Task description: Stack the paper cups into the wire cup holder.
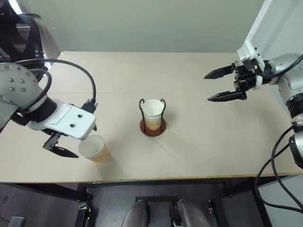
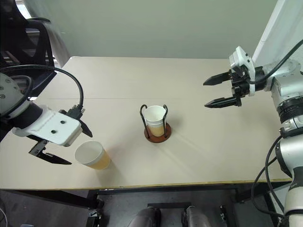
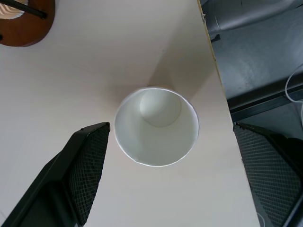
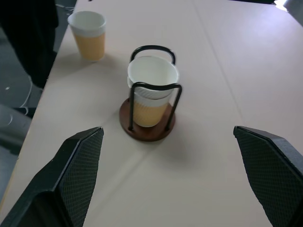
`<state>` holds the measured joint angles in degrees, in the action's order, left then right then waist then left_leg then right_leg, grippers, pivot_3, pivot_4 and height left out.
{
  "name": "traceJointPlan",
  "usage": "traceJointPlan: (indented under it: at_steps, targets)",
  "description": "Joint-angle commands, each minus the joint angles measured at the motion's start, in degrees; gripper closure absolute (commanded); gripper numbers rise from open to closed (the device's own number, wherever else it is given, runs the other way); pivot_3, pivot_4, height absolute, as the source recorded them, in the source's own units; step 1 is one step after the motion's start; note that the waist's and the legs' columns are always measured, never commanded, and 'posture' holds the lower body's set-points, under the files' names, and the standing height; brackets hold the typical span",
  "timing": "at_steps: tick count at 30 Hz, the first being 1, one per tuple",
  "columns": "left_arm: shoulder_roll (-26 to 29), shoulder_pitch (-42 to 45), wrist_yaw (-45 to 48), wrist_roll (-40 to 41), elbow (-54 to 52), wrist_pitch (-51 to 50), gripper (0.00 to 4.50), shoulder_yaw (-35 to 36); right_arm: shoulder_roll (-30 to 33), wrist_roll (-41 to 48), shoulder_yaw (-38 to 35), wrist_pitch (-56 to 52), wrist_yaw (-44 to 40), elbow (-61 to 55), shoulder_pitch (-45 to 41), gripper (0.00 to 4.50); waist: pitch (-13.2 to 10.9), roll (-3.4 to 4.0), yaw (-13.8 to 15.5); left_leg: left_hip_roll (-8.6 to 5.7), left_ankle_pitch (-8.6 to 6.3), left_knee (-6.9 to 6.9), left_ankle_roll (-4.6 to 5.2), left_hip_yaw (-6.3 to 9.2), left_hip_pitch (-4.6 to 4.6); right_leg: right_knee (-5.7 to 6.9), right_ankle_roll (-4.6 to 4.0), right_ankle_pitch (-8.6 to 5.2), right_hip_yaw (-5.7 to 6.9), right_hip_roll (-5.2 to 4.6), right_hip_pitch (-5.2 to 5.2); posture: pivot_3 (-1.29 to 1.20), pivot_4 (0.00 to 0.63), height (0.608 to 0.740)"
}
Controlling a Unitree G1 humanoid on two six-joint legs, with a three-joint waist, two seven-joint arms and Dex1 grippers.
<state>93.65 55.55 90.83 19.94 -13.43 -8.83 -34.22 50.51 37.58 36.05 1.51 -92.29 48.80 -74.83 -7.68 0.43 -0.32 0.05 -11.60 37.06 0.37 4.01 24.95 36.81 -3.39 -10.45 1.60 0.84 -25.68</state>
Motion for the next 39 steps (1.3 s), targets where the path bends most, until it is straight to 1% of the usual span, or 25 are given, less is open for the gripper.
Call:
traceJointPlan:
  at_steps: [1, 7, 12, 13, 18, 23, 28, 35, 39]
  targets:
    - [1.86, -1.58, 1.67, 0.11, -0.90, -0.51, 0.04, 4.73, 2.25, 3.53, 3.90, 2.59, -0.21, -4.49, 0.03, 0.00, 0.00, 0.00, -0.01, 0.00, -0.03, 0.00, -0.03, 0.00, 0.00, 0.00, -0.01, 0.00, 0.00, 0.00, -0.02, 0.00, 0.150, 0.740]
    - [5.72, -7.71, 1.67, 1.27, -3.15, -0.40, 0.04, 9.53, 3.07, 5.17, 8.20, 3.62, -0.21, -4.76, -1.10, 0.00, 0.01, -0.01, -0.12, 0.01, -0.16, -0.03, -0.09, 0.01, 0.01, -0.01, -0.04, -0.03, 0.00, 0.01, -0.07, 0.00, 0.150, 0.740]
    - [11.24, -16.76, 1.67, 3.30, -5.28, -0.03, 0.04, 14.76, 3.08, 6.09, 10.68, 3.68, -0.21, -4.44, -2.14, 0.00, 0.01, -0.02, -0.19, 0.02, -0.22, -0.03, -0.13, 0.01, 0.03, 0.00, -0.08, -0.06, 0.00, 0.02, -0.09, 0.00, 0.150, 0.740]
    - [11.98, -18.39, 1.67, 3.25, -5.20, 0.26, 0.04, 15.81, 2.91, 6.05, 10.98, 4.05, -0.21, -4.15, -2.28, 0.00, 0.01, -0.02, -0.19, 0.02, -0.32, -0.03, -0.28, 0.01, 0.03, 0.00, -0.09, -0.06, 0.00, 0.02, -0.09, 0.00, 0.150, 0.740]
    - [13.69, -25.45, 1.67, 1.62, -4.18, 1.31, 0.04, 21.05, 2.25, 6.33, 11.59, 4.66, -0.21, -3.38, -2.79, 0.00, 0.02, -0.04, -0.16, 0.02, -0.54, -0.03, -0.63, 0.01, 0.03, 0.02, -0.12, -0.08, -0.01, 0.00, -0.08, 0.00, 0.150, 0.740]
    - [11.86, -30.24, 1.13, -0.90, -3.50, 1.44, 0.04, 25.20, 1.23, 6.74, 11.09, 4.31, -0.21, -2.64, -3.28, 0.00, 0.03, -0.05, -0.18, 0.02, -0.61, -0.02, -0.75, 0.00, 0.02, 0.04, -0.15, -0.10, 0.00, 0.00, -0.08, 0.00, 0.150, 0.740]
    - [6.90, -32.23, -1.15, -6.58, -2.51, 3.43, 0.04, 27.38, 0.64, 7.06, 10.60, 4.23, -0.21, -2.36, -3.32, 0.00, 0.03, -0.05, -0.16, 0.03, -0.70, -0.03, -0.89, 0.01, 0.00, 0.12, -0.28, -0.18, 0.01, 0.01, -0.11, 0.00, 0.150, 0.740]
    - [-1.57, -31.73, -2.48, -12.46, -3.45, 3.46, 0.04, 26.14, 0.26, 6.86, 10.27, 4.60, -0.21, -1.86, -3.55, 0.00, 0.05, -0.04, -0.13, 0.02, -0.79, -0.03, -0.96, 0.01, 0.01, 0.11, -0.29, -0.18, 0.01, 0.00, -0.13, 0.00, 0.150, 0.740]
    - [-5.01, -31.60, -1.98, -14.37, -3.56, 3.02, 0.04, 25.95, 0.10, 6.60, 10.03, 4.84, -0.21, -1.46, -3.70, 0.00, 0.05, -0.04, -0.14, 0.03, -0.81, -0.03, -0.99, 0.02, 0.00, 0.16, -0.31, -0.19, 0.02, 0.00, -0.16, 0.00, 0.150, 0.740]
